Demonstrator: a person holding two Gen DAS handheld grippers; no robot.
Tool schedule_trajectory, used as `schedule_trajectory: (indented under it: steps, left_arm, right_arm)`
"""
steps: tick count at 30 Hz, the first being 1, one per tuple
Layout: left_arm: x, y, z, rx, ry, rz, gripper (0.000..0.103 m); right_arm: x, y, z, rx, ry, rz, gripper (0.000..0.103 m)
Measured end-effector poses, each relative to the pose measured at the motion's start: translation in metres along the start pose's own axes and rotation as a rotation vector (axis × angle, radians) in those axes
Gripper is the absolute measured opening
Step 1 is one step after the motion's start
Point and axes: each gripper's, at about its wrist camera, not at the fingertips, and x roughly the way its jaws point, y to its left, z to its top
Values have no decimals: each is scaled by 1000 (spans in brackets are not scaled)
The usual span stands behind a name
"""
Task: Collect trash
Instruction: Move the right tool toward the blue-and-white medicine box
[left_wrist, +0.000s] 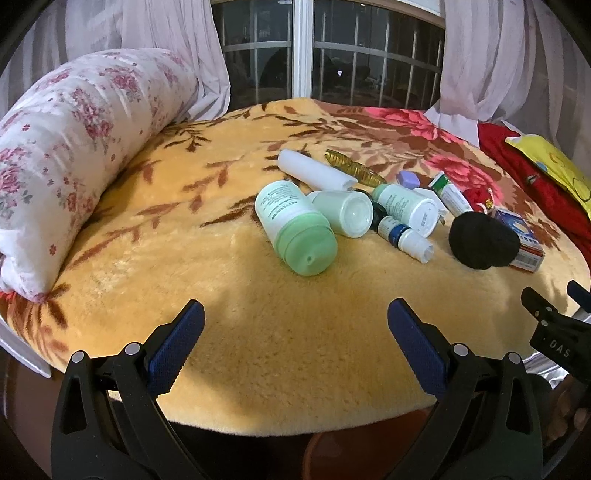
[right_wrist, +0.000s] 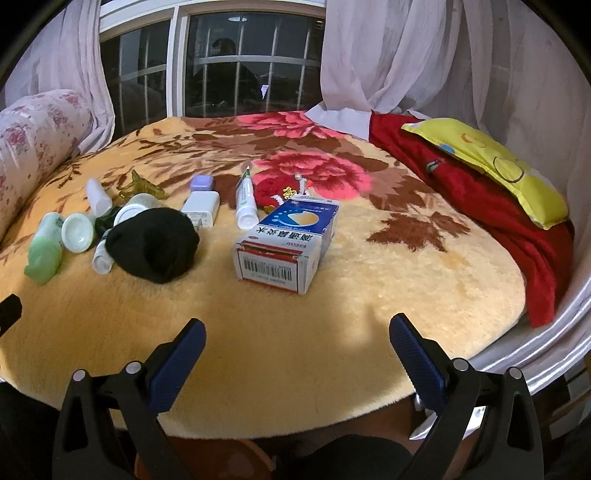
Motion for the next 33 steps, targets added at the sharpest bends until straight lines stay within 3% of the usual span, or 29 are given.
schedule_trajectory:
  steps: [14, 33]
  left_arm:
    - [2, 3, 8, -3, -12, 7, 97]
    - [-6, 11, -12, -31, -6, 15, 97]
  right_arm:
    - [-1, 2, 6, 16, -8, 15, 98]
    - [-6, -5, 3, 50, -4, 22, 98]
